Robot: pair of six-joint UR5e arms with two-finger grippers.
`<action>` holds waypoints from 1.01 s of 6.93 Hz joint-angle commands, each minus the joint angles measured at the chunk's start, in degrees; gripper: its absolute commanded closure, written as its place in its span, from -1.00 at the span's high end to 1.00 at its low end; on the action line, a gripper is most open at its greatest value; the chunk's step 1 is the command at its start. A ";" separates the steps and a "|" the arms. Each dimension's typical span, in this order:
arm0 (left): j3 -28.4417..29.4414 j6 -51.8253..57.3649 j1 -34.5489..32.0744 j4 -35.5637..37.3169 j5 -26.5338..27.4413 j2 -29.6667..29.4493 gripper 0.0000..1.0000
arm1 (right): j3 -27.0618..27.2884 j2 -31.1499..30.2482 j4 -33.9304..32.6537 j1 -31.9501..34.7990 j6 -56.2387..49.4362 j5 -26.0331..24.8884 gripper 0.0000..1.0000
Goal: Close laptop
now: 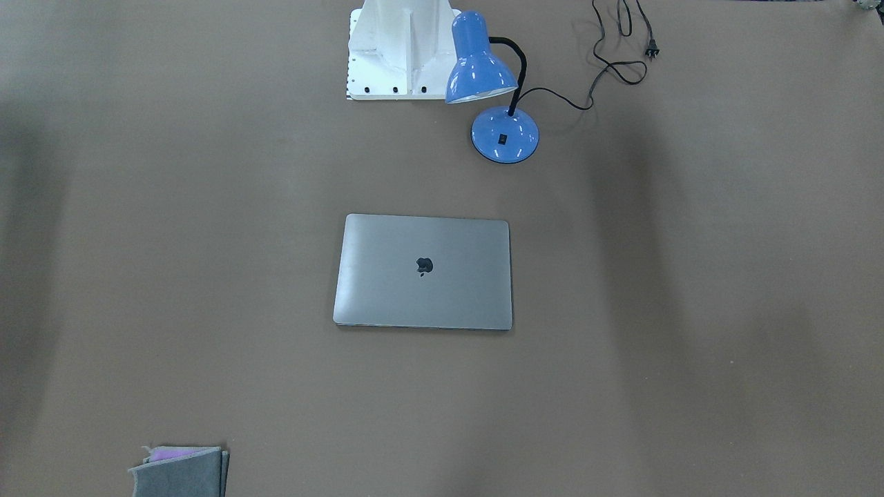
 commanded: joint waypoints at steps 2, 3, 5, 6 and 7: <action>0.17 0.29 0.03 0.05 -0.09 -0.05 0.96 | 0.10 0.28 -0.42 0.00 0.06 0.55 1.00; -0.01 0.29 0.03 0.05 -0.09 0.21 0.96 | 0.36 0.28 -0.42 0.00 0.06 0.56 1.00; 0.16 0.21 0.02 0.05 -0.09 -0.22 0.96 | 0.54 -0.16 -0.42 0.00 0.06 0.73 1.00; -0.01 0.21 -0.06 0.05 -0.09 -0.31 0.96 | 0.80 -0.34 -0.42 0.00 0.06 1.00 1.00; -0.18 0.12 -0.06 0.05 -0.17 -0.23 0.96 | 0.89 -0.34 -0.60 0.00 0.06 1.00 1.00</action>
